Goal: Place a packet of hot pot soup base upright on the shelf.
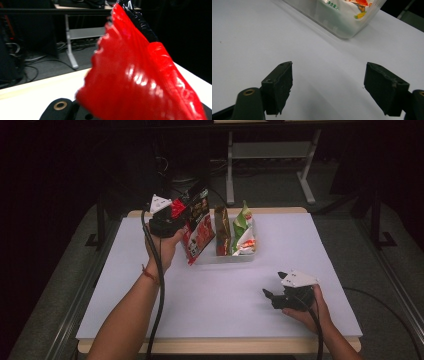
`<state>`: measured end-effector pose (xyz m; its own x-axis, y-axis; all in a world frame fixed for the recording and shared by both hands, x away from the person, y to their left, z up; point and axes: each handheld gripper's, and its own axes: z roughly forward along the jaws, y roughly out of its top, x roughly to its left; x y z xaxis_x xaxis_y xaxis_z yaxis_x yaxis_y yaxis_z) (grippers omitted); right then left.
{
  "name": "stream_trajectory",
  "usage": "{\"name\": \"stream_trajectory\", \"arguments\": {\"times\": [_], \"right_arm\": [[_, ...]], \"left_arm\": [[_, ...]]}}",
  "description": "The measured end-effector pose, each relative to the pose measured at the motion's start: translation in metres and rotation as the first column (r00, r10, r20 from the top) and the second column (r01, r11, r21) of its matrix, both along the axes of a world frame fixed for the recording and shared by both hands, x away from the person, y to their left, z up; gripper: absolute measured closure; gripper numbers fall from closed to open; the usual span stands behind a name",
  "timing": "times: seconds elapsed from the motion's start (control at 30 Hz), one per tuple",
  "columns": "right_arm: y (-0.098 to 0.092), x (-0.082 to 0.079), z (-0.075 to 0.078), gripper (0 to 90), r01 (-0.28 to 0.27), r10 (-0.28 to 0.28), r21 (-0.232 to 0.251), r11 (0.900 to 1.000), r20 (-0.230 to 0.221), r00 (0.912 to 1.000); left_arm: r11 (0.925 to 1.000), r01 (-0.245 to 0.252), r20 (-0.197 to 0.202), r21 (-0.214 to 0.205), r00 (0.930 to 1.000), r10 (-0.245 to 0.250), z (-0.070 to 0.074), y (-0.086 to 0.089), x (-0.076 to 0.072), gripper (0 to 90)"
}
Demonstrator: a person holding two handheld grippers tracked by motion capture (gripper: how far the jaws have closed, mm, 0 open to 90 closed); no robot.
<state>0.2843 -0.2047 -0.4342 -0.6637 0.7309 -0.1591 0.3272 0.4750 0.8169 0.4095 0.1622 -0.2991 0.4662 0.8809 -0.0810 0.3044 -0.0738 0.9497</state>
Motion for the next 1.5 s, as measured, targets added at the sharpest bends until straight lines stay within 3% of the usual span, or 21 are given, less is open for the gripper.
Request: {"name": "stream_trajectory", "arguments": {"times": [0.2,0.37,0.47,0.6,0.73,0.97,1.13,1.23,1.5], "right_arm": [[0.000,0.000,-0.001,22.4,-0.004,0.004,-0.004,1.0000,-0.003,1.0000],[0.000,-0.001,-0.002,22.4,-0.008,0.007,-0.005,1.0000,-0.006,1.0000],[0.001,-0.001,-0.003,22.4,-0.010,0.010,-0.008,0.9999,-0.007,0.9999],[0.002,-0.001,-0.004,22.4,-0.017,0.016,-0.014,0.9998,-0.013,0.9998],[0.003,-0.002,-0.004,22.4,-0.020,0.020,-0.014,0.9997,-0.010,0.9997],[0.002,-0.002,-0.004,22.4,-0.026,0.026,-0.011,0.9996,-0.014,0.9996],[0.004,-0.002,-0.004,22.4,-0.027,0.027,-0.017,0.9995,-0.017,0.9995],[0.005,-0.001,-0.005,22.4,-0.030,0.030,-0.018,0.9994,-0.020,0.9994],[0.005,-0.002,-0.004,22.6,-0.036,0.036,-0.016,0.9992,-0.009,0.9993]], "left_arm": [[0.9982,-0.052,-0.010,0.031,0.9986,0.052,-0.004,-0.011,0.011,81.4],[0.9912,-0.128,-0.039,0.036,0.9908,0.129,-0.007,-0.014,0.022,81.5],[0.9883,-0.148,-0.043,0.034,0.9878,0.150,-0.009,-0.017,0.026,81.4],[0.9874,-0.149,-0.004,0.055,0.9888,0.149,-0.012,-0.025,0.029,81.3],[0.9871,-0.147,-0.004,0.065,0.9891,0.147,-0.021,-0.030,0.033,81.2],[0.9868,-0.156,0.004,0.045,0.9878,0.156,-0.035,-0.032,0.034,81.2],[0.9877,-0.135,0.023,0.080,0.9908,0.133,-0.046,-0.037,0.031,81.0],[0.9891,-0.123,0.016,0.080,0.9924,0.122,-0.052,-0.036,0.030,80.8],[0.9891,-0.098,0.044,0.109,0.9946,0.094,-0.060,-0.033,0.027,80.3]]}}
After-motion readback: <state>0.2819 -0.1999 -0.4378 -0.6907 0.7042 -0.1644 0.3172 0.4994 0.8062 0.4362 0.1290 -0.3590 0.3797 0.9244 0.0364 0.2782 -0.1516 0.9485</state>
